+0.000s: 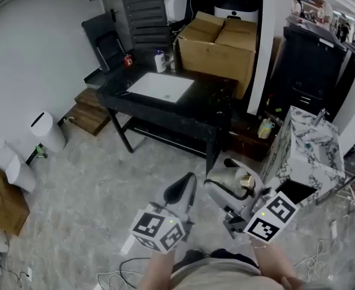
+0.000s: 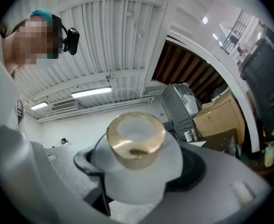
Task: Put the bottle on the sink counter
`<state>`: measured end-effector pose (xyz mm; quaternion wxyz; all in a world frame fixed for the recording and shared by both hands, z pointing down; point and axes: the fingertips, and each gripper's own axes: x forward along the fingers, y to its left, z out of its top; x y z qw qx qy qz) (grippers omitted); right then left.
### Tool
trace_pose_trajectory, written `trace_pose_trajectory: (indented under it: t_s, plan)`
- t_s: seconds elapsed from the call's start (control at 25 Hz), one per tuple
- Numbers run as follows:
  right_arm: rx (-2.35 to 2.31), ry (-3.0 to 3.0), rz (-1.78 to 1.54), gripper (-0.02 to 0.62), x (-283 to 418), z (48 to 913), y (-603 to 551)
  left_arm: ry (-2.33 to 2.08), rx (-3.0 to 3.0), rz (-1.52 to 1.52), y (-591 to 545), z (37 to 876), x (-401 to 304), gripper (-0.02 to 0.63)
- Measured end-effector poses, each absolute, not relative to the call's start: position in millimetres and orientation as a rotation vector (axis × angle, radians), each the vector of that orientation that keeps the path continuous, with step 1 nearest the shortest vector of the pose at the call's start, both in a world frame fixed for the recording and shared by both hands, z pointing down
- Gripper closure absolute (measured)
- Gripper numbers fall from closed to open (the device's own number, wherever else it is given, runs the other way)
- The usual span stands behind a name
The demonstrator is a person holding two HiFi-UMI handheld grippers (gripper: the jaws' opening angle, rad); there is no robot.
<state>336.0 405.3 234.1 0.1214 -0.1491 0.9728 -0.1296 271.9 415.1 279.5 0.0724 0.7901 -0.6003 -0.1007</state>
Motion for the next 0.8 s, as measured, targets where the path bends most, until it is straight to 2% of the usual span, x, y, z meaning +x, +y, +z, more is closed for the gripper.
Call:
trace_pose_trajectory:
  t_s: [0.52,0.8]
  plan:
    - [-0.467,2.890,-0.390,0.255,300,248,404,-1.688,2.517,-0.229,412,280,255,0.598]
    - [-0.470,2.947,-0.312,0.255,282,256,363,-1.701,2.455,-0.247,378,296,233,0.598]
